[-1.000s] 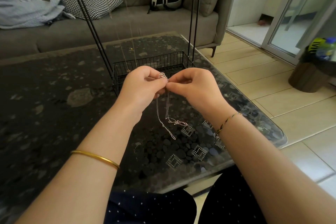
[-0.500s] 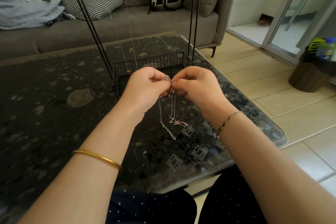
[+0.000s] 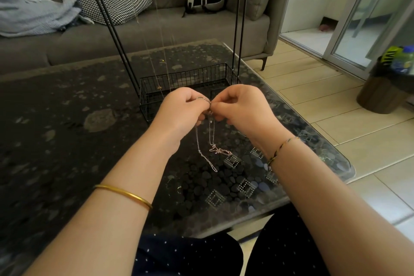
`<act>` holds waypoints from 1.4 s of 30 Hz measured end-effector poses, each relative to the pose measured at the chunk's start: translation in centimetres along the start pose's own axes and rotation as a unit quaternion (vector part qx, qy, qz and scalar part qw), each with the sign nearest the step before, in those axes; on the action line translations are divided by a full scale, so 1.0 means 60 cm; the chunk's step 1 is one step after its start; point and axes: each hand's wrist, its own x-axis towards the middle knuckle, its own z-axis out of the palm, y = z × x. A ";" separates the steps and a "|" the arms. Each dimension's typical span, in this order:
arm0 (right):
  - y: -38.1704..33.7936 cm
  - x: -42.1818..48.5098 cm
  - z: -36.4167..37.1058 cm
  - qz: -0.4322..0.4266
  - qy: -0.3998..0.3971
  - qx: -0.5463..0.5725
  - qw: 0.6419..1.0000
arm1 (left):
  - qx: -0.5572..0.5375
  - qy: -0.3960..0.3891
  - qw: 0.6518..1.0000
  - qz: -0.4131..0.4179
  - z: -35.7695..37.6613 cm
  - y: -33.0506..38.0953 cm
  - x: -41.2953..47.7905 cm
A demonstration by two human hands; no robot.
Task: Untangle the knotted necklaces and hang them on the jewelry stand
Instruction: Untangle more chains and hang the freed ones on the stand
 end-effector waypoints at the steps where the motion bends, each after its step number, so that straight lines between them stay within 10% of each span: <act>1: -0.001 0.000 0.001 0.000 -0.004 0.000 1.000 | -0.019 -0.008 1.000 -0.014 0.000 0.000 0.000; 13: -0.007 -0.003 -0.005 0.095 0.012 0.186 0.978 | 0.077 -0.043 0.995 0.035 0.012 0.003 -0.002; 26: -0.008 -0.001 0.005 0.108 -0.068 0.120 0.985 | -0.201 -0.023 0.974 -0.103 -0.003 0.010 0.000; 42: 0.001 0.003 -0.006 0.096 -0.001 0.245 0.965 | -0.124 -0.083 0.985 -0.086 0.001 0.001 -0.006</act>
